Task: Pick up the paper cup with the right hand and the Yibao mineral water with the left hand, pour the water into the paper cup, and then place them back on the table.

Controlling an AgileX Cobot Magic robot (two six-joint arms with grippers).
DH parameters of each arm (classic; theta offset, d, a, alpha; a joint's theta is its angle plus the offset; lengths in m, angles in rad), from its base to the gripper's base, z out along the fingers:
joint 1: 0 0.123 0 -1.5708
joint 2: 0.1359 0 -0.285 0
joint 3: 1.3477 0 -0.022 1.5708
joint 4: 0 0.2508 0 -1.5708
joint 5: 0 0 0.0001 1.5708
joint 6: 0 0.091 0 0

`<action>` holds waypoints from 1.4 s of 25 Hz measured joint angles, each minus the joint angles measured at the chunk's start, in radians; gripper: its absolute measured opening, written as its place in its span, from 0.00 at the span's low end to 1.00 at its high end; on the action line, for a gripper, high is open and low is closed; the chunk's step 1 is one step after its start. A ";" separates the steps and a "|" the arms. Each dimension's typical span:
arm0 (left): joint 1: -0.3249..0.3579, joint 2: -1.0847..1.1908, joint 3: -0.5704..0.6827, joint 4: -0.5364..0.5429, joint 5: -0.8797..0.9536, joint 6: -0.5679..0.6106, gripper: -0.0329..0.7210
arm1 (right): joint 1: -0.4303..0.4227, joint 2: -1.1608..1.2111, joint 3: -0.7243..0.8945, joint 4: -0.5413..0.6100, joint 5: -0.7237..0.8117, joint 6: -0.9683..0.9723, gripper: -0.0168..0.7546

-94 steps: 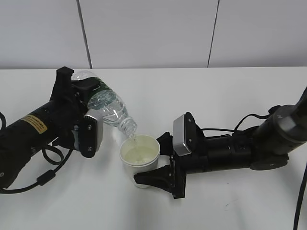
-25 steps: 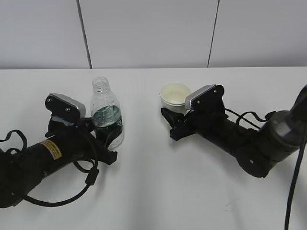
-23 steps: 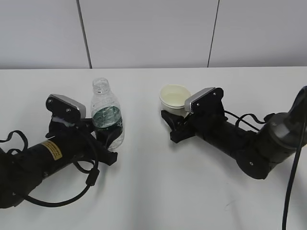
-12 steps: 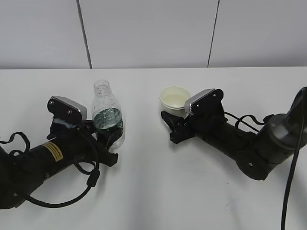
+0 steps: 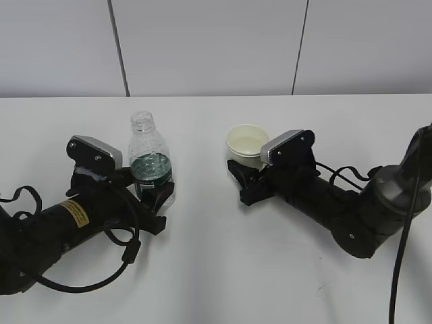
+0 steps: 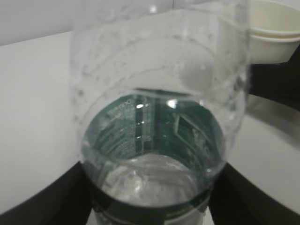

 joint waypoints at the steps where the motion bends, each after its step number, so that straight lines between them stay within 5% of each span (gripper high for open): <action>1: 0.000 0.000 0.000 0.000 0.000 0.000 0.64 | 0.000 0.002 0.000 0.000 -0.002 0.000 0.74; 8: 0.000 0.000 0.001 0.002 0.000 0.000 0.67 | 0.000 0.006 0.000 0.000 -0.005 0.000 0.88; 24: 0.000 -0.093 0.142 -0.072 -0.003 0.004 0.67 | 0.000 -0.102 0.218 0.074 -0.008 0.000 0.88; 35: 0.000 -0.160 0.191 -0.407 -0.002 0.235 0.67 | 0.000 -0.116 0.231 0.372 -0.010 -0.006 0.86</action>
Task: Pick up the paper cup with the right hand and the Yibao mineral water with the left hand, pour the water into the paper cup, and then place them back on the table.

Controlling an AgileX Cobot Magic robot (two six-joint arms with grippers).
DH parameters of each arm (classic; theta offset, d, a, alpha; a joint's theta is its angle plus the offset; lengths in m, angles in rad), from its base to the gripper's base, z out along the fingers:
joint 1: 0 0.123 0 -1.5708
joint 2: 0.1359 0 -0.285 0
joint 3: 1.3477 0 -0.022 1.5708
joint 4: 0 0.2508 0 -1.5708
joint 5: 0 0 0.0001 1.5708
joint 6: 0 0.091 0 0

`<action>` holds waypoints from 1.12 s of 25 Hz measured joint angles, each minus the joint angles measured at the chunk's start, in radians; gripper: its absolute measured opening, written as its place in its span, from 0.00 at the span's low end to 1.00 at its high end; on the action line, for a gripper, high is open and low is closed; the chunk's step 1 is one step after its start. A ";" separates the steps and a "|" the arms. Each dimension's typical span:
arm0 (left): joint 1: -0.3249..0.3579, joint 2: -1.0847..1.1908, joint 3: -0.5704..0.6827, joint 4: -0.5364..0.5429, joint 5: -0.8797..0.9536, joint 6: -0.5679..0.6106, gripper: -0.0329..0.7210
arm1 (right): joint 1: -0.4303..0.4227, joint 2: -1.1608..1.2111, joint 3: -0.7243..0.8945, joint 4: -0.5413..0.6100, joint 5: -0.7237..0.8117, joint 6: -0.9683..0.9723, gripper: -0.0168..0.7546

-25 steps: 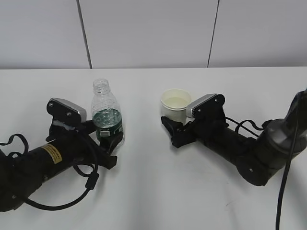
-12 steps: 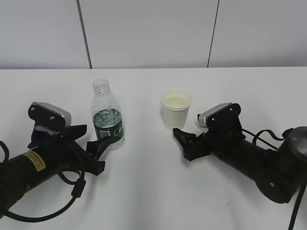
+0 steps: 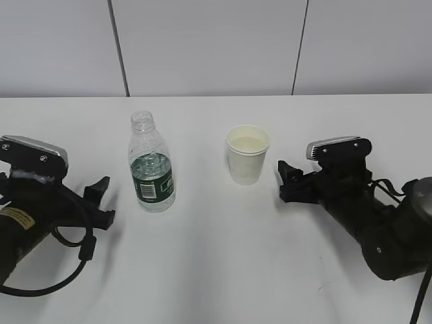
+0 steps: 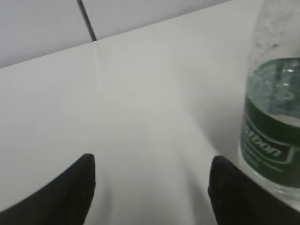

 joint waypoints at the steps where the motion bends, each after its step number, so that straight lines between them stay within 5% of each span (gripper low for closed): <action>1: 0.002 -0.001 0.000 -0.028 -0.002 0.011 0.67 | -0.004 -0.003 0.000 0.028 0.000 -0.014 0.86; 14: 0.211 -0.048 -0.027 -0.033 0.044 0.030 0.66 | -0.218 -0.042 0.000 0.026 0.007 0.019 0.86; 19: 0.258 -0.118 -0.164 -0.016 0.385 0.030 0.66 | -0.262 -0.114 -0.020 -0.002 0.174 0.029 0.86; 28: 0.286 -0.210 -0.509 -0.013 1.101 0.030 0.66 | -0.270 -0.235 -0.211 -0.022 0.806 0.033 0.85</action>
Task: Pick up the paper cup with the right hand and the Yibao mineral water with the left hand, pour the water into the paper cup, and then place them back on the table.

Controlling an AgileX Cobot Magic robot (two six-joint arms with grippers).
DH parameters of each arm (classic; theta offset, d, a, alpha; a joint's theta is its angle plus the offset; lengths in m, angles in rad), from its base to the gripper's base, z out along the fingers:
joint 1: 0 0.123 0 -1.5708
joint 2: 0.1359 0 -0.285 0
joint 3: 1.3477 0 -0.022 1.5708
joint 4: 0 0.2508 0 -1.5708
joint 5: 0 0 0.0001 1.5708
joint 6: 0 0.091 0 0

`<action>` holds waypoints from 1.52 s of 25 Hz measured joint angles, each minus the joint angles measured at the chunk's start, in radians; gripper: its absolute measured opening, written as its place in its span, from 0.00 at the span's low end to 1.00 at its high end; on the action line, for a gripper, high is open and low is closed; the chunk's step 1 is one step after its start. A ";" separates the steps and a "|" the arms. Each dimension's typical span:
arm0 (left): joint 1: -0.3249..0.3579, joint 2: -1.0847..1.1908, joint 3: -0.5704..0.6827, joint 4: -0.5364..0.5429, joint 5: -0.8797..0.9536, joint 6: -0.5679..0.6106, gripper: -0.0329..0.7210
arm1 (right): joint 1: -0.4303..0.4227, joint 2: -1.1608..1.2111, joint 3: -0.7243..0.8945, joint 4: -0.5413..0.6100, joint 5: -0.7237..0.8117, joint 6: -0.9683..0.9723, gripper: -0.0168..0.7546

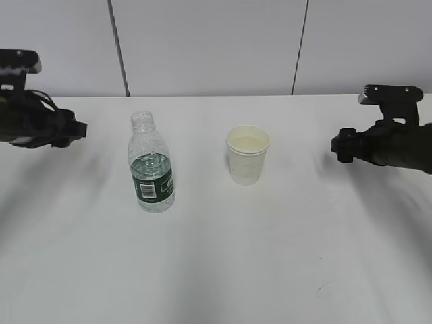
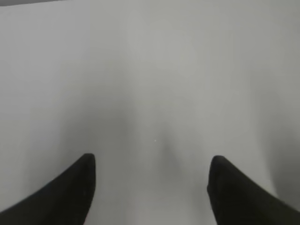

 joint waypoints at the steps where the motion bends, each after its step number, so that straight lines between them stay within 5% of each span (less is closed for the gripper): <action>1: 0.006 -0.003 -0.038 0.000 0.083 0.000 0.66 | 0.000 -0.003 -0.034 0.000 0.089 0.000 0.84; 12: 0.055 -0.004 -0.417 0.023 0.793 -0.026 0.64 | 0.000 -0.008 -0.469 -0.063 1.073 -0.022 0.82; 18: 0.057 -0.004 -0.536 0.161 1.055 -0.093 0.64 | -0.001 -0.008 -0.647 -0.092 1.447 -0.036 0.80; 28: 0.058 -0.025 -0.537 0.263 1.242 -0.128 0.64 | -0.002 -0.013 -0.715 -0.108 1.556 -0.073 0.79; 38: 0.058 -0.355 -0.266 0.229 1.226 -0.152 0.64 | -0.002 -0.226 -0.517 -0.085 1.557 -0.076 0.79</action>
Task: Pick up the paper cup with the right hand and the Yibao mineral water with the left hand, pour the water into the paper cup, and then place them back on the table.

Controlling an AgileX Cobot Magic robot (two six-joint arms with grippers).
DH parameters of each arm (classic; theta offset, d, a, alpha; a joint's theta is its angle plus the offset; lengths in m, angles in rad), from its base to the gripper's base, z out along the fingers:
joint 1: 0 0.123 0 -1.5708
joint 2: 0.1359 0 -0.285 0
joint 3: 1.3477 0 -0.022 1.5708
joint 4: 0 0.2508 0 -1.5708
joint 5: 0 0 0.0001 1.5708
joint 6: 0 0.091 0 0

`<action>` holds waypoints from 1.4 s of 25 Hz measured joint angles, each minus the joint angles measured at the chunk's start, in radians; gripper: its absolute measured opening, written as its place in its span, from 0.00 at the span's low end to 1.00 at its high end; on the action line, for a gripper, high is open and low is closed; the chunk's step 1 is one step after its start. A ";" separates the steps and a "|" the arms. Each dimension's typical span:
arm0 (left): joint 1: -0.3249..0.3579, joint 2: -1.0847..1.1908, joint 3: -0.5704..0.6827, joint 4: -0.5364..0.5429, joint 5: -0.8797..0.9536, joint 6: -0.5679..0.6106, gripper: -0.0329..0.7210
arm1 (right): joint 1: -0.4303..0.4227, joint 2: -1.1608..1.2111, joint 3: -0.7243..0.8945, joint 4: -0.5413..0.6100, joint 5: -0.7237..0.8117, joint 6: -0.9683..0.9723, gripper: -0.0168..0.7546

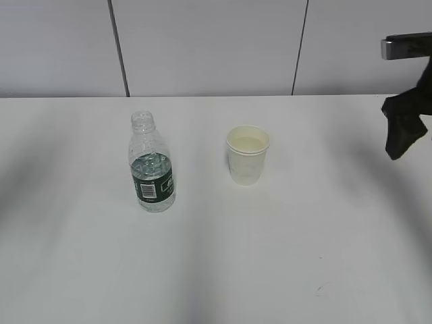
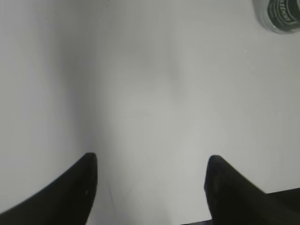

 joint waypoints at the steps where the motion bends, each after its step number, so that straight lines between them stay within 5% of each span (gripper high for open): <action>1: 0.000 -0.030 0.028 -0.005 0.000 -0.006 0.64 | 0.000 -0.029 0.028 0.000 0.000 0.000 0.79; 15: 0.000 -0.535 0.366 -0.042 0.043 -0.052 0.64 | 0.000 -0.566 0.430 0.000 0.007 0.000 0.79; 35: 0.000 -1.190 0.556 -0.076 0.084 -0.088 0.64 | 0.000 -1.359 0.836 -0.021 0.036 0.000 0.79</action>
